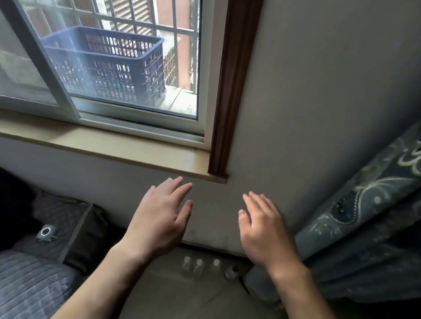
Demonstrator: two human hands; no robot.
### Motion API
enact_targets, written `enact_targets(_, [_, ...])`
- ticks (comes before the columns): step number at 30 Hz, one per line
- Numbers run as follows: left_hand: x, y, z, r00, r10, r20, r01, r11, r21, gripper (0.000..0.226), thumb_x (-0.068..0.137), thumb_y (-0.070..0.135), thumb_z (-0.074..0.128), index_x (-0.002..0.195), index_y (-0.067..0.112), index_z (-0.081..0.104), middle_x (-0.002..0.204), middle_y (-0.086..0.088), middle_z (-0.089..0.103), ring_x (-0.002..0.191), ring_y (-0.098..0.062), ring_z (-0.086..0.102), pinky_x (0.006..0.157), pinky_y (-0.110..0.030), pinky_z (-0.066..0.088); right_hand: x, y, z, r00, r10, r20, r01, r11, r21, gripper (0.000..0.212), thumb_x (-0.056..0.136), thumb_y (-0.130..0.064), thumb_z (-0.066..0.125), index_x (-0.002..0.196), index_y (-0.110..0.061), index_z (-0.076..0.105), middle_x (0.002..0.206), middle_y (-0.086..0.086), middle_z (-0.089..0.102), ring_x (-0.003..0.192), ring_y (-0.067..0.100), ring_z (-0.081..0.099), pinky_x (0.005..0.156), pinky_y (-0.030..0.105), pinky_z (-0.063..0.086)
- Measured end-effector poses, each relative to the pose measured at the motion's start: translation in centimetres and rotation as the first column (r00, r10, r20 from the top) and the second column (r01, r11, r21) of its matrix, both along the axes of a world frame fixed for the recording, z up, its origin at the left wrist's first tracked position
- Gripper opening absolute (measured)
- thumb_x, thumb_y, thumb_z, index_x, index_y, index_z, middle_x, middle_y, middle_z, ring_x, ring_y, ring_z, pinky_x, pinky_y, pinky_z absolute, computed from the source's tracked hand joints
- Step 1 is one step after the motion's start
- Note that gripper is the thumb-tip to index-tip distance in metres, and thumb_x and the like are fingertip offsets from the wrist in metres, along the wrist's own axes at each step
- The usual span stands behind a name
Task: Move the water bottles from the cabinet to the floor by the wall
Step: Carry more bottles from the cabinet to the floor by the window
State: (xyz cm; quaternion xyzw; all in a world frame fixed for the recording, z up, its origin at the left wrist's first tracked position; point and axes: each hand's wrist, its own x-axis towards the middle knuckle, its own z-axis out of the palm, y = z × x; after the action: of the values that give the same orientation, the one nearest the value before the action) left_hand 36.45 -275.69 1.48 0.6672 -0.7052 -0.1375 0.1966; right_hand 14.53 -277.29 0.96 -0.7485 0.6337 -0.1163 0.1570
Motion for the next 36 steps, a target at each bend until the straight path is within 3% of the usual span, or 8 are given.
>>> enact_targets(8, [3.0, -1.0, 0.5, 0.996, -0.084, 0.025, 0.083, 0.996, 0.014, 0.060, 0.091, 0.045, 0.031, 0.145, 0.023, 0.045, 0.154, 0.001, 0.038, 0.145, -0.014, 0.028, 0.118, -0.038, 0.018, 2.7, 1.0, 1.0, 0.996, -0.084, -0.037, 0.083, 0.996, -0.029, 0.065, 0.090, -0.044, 0.026, 0.146, -0.017, 0.042, 0.154, 0.002, 0.039, 0.144, 0.019, 0.030, 0.120, 0.031, 0.018])
enact_targets(13, [5.8, -0.8, 1.2, 0.986, -0.162, 0.027, 0.163, 0.986, -0.022, 0.059, 0.091, 0.044, 0.031, 0.144, 0.022, 0.046, 0.149, 0.004, 0.043, 0.138, -0.011, 0.032, 0.113, -0.030, 0.020, 5.5, 2.9, 1.8, 0.986, -0.158, -0.061, 0.155, 0.987, -0.045, 0.065, 0.089, -0.044, 0.027, 0.146, -0.017, 0.044, 0.153, 0.001, 0.041, 0.144, 0.019, 0.030, 0.120, 0.033, 0.020])
enact_targets(21, [8.6, -0.2, 0.4, 0.954, -0.300, 0.012, 0.299, 0.954, 0.014, 0.062, 0.090, 0.046, 0.029, 0.145, 0.021, 0.046, 0.152, 0.000, 0.042, 0.143, -0.018, 0.033, 0.115, -0.032, 0.024, 8.6, 7.3, 2.2, 0.952, -0.296, -0.082, 0.290, 0.954, -0.072, 0.065, 0.089, -0.046, 0.029, 0.142, -0.013, 0.049, 0.148, 0.005, 0.047, 0.141, 0.023, 0.037, 0.119, 0.034, 0.023])
enact_targets(27, [7.5, 1.6, 0.5, 0.918, -0.397, -0.005, 0.397, 0.918, 0.015, 0.062, 0.090, 0.045, 0.030, 0.144, 0.019, 0.047, 0.152, -0.003, 0.042, 0.142, -0.021, 0.034, 0.115, -0.036, 0.026, 8.5, 10.9, 3.1, 0.919, -0.383, -0.094, 0.373, 0.921, -0.109, 0.075, 0.086, -0.051, 0.018, 0.140, -0.011, 0.051, 0.146, 0.006, 0.050, 0.138, 0.024, 0.040, 0.119, 0.033, 0.024])
enact_targets(36, [2.0, 5.7, 1.8, 0.852, -0.524, 0.005, 0.524, 0.850, -0.053, 0.056, 0.092, 0.044, 0.034, 0.141, 0.022, 0.051, 0.150, -0.002, 0.046, 0.141, -0.023, 0.036, 0.115, -0.042, 0.031, 3.3, 18.7, 4.1, 0.849, -0.525, -0.051, 0.514, 0.845, -0.150, 0.075, 0.086, -0.050, 0.019, 0.139, -0.009, 0.053, 0.144, 0.008, 0.052, 0.137, 0.026, 0.042, 0.118, 0.035, 0.027])
